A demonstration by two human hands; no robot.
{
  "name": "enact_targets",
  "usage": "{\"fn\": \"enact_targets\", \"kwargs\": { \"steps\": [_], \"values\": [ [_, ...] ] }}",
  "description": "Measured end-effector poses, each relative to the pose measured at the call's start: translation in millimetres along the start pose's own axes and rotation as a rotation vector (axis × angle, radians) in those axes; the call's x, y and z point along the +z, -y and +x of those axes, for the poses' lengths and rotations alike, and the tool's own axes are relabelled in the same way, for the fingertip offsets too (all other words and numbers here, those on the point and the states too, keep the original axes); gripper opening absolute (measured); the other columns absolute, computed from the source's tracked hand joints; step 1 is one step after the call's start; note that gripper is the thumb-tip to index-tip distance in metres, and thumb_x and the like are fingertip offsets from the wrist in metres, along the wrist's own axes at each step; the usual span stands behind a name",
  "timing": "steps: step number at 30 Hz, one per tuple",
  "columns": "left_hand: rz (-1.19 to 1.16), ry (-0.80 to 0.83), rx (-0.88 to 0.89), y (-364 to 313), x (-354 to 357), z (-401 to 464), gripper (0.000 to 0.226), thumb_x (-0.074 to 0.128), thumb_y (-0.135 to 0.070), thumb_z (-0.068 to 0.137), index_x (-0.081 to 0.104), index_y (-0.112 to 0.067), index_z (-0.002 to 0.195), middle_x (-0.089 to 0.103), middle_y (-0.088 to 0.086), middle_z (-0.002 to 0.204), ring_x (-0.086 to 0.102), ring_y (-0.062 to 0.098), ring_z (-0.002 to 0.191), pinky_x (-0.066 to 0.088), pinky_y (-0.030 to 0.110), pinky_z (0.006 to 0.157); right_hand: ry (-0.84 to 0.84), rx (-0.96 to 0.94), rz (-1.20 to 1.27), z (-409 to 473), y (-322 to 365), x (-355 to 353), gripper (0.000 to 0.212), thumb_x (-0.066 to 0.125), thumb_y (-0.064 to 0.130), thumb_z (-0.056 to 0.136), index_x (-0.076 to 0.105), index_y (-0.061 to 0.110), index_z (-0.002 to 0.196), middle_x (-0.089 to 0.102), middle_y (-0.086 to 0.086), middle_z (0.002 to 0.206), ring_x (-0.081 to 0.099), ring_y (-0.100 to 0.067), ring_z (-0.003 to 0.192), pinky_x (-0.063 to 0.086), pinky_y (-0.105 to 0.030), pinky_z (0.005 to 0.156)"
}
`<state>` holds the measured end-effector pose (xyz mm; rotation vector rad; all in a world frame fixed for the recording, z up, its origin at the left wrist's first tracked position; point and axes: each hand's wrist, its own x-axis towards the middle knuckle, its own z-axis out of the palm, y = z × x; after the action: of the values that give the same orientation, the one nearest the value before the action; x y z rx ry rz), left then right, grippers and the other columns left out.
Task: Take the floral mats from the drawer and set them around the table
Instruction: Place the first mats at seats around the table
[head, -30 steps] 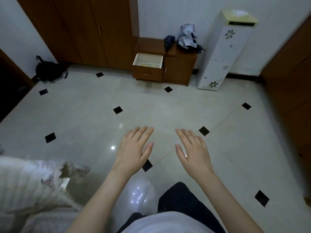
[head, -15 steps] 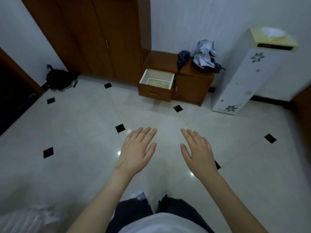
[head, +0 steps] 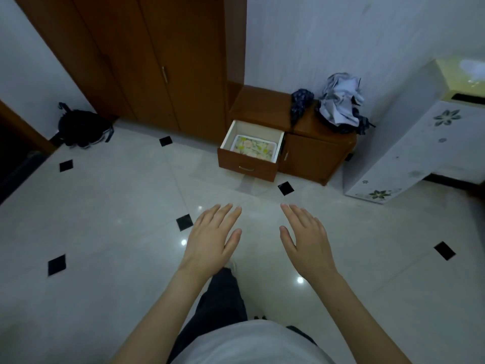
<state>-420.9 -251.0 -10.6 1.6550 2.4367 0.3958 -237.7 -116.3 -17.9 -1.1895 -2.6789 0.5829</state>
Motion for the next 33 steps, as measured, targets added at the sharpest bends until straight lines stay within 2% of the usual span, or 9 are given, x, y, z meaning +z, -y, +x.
{"fn": "enact_targets", "kwargs": {
  "steps": [3, 6, 12, 18, 23, 26, 30, 33],
  "values": [
    [-0.003, -0.012, 0.033, 35.2, -14.2, 62.5, 0.056, 0.023, -0.046, 0.096, 0.044, -0.021, 0.141, 0.048, 0.002, 0.143, 0.040, 0.025, 0.134, 0.028, 0.038, 0.111, -0.034, 0.009, -0.012, 64.5, 15.4, -0.9, 0.054, 0.027, 0.043, 0.095, 0.039, 0.023, 0.144, 0.045, -0.001, 0.146, 0.039, -0.023, 0.135, 0.033, -0.044, 0.109],
    [-0.009, -0.036, 0.064, 63.2, -37.5, 121.3, 0.055, 0.025, -0.045, 0.097, 0.046, -0.020, 0.140, 0.049, 0.004, 0.141, 0.041, 0.027, 0.132, 0.031, 0.040, 0.110, -0.054, 0.023, 0.005, 120.4, 28.6, -7.4, 0.054, 0.027, 0.044, 0.096, 0.036, 0.026, 0.146, 0.041, 0.001, 0.148, 0.035, -0.020, 0.138, 0.031, -0.042, 0.111],
    [0.004, -0.004, 0.102, 101.3, -53.7, 220.1, 0.055, 0.024, -0.046, 0.097, 0.044, -0.021, 0.141, 0.049, 0.003, 0.141, 0.041, 0.026, 0.132, 0.032, 0.040, 0.110, -0.064, 0.076, 0.031, 207.7, 31.6, -10.6, 0.057, 0.025, 0.046, 0.095, 0.037, 0.024, 0.146, 0.043, -0.001, 0.147, 0.036, -0.021, 0.137, 0.032, -0.046, 0.110],
    [-0.005, 0.051, 0.102, 110.4, -29.1, 291.4, 0.053, 0.028, -0.042, 0.096, 0.050, -0.017, 0.137, 0.054, 0.005, 0.136, 0.046, 0.027, 0.128, 0.032, 0.037, 0.107, -0.017, 0.104, 0.054, 283.6, 6.9, 0.0, 0.058, 0.024, 0.046, 0.095, 0.036, 0.025, 0.147, 0.042, 0.000, 0.148, 0.035, -0.022, 0.138, 0.029, -0.042, 0.112],
    [-0.014, 0.091, 0.075, 113.8, -6.4, 373.8, 0.053, 0.029, -0.043, 0.096, 0.048, -0.018, 0.139, 0.051, 0.004, 0.139, 0.043, 0.026, 0.130, 0.031, 0.037, 0.108, 0.019, 0.077, 0.087, 370.2, -29.9, 3.8, 0.051, 0.033, 0.038, 0.097, 0.035, 0.025, 0.147, 0.046, -0.001, 0.144, 0.041, -0.020, 0.132, 0.034, -0.044, 0.108],
    [-0.015, 0.100, 0.075, 113.4, -1.7, 429.6, 0.053, 0.028, -0.043, 0.096, 0.045, -0.020, 0.141, 0.051, 0.003, 0.139, 0.043, 0.025, 0.129, 0.033, 0.039, 0.108, 0.014, 0.090, 0.104, 421.7, -47.9, -2.3, 0.049, 0.039, 0.034, 0.098, 0.038, 0.023, 0.145, 0.045, -0.002, 0.145, 0.039, -0.023, 0.134, 0.033, -0.042, 0.108],
    [-0.025, 0.077, 0.089, 115.7, 3.6, 501.4, 0.051, 0.028, -0.041, 0.096, 0.047, -0.019, 0.139, 0.053, 0.005, 0.137, 0.044, 0.026, 0.126, 0.035, 0.041, 0.106, 0.006, 0.093, 0.123, 486.6, -69.0, -4.2, 0.055, 0.030, 0.041, 0.095, 0.039, 0.020, 0.145, 0.044, -0.004, 0.146, 0.036, -0.027, 0.136, 0.032, -0.046, 0.110],
    [-0.010, 0.089, 0.116, 123.5, 18.6, 546.7, 0.051, 0.030, -0.041, 0.096, 0.046, -0.018, 0.138, 0.052, 0.005, 0.137, 0.044, 0.027, 0.127, 0.034, 0.040, 0.105, 0.008, 0.086, 0.130, 530.0, -82.0, 6.8, 0.052, 0.034, 0.038, 0.096, 0.039, 0.019, 0.145, 0.044, -0.004, 0.146, 0.038, -0.027, 0.135, 0.032, -0.048, 0.109]
  ]
}}
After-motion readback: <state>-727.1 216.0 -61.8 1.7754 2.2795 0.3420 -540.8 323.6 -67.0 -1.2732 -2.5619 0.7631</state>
